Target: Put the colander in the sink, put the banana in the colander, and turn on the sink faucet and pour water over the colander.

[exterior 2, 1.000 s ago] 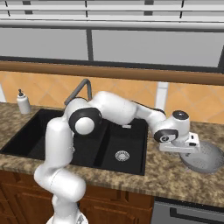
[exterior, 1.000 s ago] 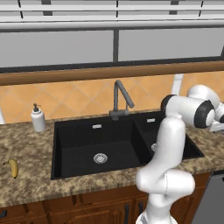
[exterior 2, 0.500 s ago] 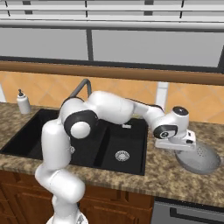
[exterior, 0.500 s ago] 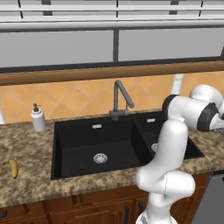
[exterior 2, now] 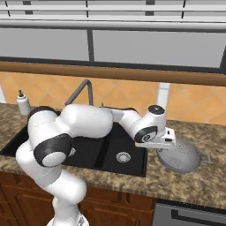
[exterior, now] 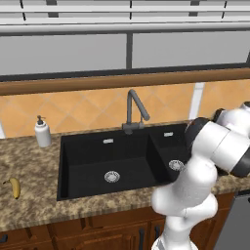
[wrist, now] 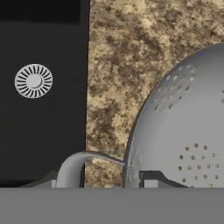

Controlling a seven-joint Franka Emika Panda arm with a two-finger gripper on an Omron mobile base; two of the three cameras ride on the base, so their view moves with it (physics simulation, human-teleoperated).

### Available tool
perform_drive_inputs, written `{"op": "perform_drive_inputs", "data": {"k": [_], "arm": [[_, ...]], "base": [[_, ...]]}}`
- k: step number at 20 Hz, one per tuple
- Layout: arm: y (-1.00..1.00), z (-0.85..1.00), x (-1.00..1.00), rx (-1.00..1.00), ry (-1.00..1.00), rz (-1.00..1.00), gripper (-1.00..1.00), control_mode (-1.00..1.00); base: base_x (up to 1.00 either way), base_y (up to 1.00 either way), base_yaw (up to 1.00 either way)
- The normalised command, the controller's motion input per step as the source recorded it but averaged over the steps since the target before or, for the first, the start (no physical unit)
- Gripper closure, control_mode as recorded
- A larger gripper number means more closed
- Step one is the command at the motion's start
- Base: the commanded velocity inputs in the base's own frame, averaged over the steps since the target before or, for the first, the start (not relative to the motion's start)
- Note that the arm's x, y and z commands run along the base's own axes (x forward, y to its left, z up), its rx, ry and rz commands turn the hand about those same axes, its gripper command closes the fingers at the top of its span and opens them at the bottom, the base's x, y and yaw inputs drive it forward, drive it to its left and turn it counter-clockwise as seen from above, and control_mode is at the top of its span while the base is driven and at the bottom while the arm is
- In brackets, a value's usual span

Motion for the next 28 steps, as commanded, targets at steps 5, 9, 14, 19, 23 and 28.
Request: {"op": "perform_drive_inputs", "data": {"k": [5, 9, 14, 19, 23, 28], "arm": [[1.0, 0.46, -0.05, -0.05, -0.05, 0.02, 1.0, -1.0], [1.0, 0.44, 0.0, -0.01, 0.0, 0.02, 1.0, -1.0], [1.0, 0.32, 0.0, 0.0, 0.0, 0.03, 1.0, -1.0], [1.0, 0.17, -0.01, -0.01, 0.0, 0.04, 1.0, -1.0], [1.0, 0.11, 0.0, -0.02, 0.0, 0.05, 1.0, -1.0], [1.0, 0.01, 0.0, -0.02, 0.0, 0.05, 1.0, -1.0]], "base": [[0.0, 0.0, 0.0], [0.0, 0.0, 0.0], [0.0, 0.0, 0.0], [0.0, 0.0, 0.0], [0.0, 0.0, 0.0], [0.0, 0.0, 0.0]]}}
